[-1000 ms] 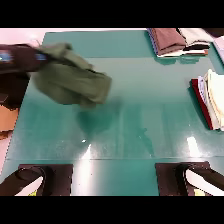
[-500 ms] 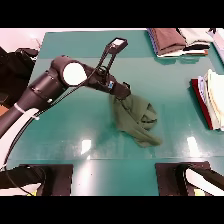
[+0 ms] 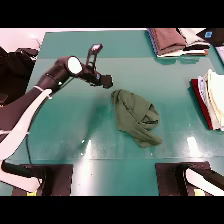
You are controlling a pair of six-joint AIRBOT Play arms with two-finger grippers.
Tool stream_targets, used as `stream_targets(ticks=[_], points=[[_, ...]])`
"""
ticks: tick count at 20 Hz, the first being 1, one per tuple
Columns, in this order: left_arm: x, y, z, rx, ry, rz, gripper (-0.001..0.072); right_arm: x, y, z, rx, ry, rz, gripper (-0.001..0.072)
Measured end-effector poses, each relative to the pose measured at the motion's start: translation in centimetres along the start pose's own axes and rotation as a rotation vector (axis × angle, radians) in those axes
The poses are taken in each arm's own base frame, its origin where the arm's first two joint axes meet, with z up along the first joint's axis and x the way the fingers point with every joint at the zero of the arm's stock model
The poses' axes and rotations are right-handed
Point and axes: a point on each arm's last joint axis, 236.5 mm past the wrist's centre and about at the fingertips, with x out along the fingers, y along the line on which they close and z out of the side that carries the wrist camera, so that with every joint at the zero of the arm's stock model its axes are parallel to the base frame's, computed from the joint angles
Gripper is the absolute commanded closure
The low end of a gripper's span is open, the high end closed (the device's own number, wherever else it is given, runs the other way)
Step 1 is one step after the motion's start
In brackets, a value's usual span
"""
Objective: Fold the shirts.
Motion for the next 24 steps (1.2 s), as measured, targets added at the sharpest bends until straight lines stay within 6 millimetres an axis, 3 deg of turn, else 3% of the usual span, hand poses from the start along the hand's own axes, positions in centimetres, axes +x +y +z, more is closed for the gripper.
stream_targets(ticks=[3, 8, 9, 10, 11, 14, 16, 18, 22, 23, 24], points=[[3.8, 1.0, -1.2, -0.055, 0.037, -0.031, 0.0158, 0.8, -0.4, -1.0, 0.019, 0.028, 0.002, 0.0696], [7.8, 0.0, -2.9, -0.082, 0.063, -0.07, 0.0161, 1.2, -0.7, -1.5, 0.03, 0.04, 0.003, 0.0696], [8.3, -0.2, -3.0, -0.082, 0.061, -0.072, 0.0315, 1.2, -0.7, -1.5, 0.03, 0.04, 0.003, 0.0696], [8.6, -0.4, -3.0, -0.084, 0.056, -0.075, 0.0556, 1.2, -0.7, -1.5, 0.031, 0.04, 0.002, 0.0696], [8.9, -0.5, -2.9, -0.085, 0.045, -0.077, 0.0678, 1.3, -0.7, -1.6, 0.031, 0.041, 0.002, 0.0696], [9.2, -0.5, -2.5, -0.084, 0.025, -0.074, 0.0679, 1.3, -0.7, -1.9, 0.035, 0.053, 0.006, 0.0696], [8.9, 0.0, -2.3, -0.089, 0.025, -0.069, 0.068, 1.2, -0.6, -2.4, 0.036, 0.076, 0.009, 0.0696], [7.2, 1.2, -1.7, -0.085, 0.029, -0.051, 0.068, 1.3, -0.8, -3.8, 0.038, 0.129, 0.004, 0.0696], [1.1, 4.4, -0.6, -0.005, 0.044, 0.049, 0.068, 2.6, -2.4, -9.9, 0.089, 0.306, -0.02, 0.0695], [-0.6, 5.1, -0.5, 0.023, 0.049, 0.084, 0.068, 3.1, -2.8, -12.1, 0.116, 0.355, -0.022, 0.0658], [-2.1, 5.6, -0.3, 0.05, 0.048, 0.114, 0.0679, 3.7, -3.1, -14.3, 0.147, 0.401, -0.022, 0.0459]])
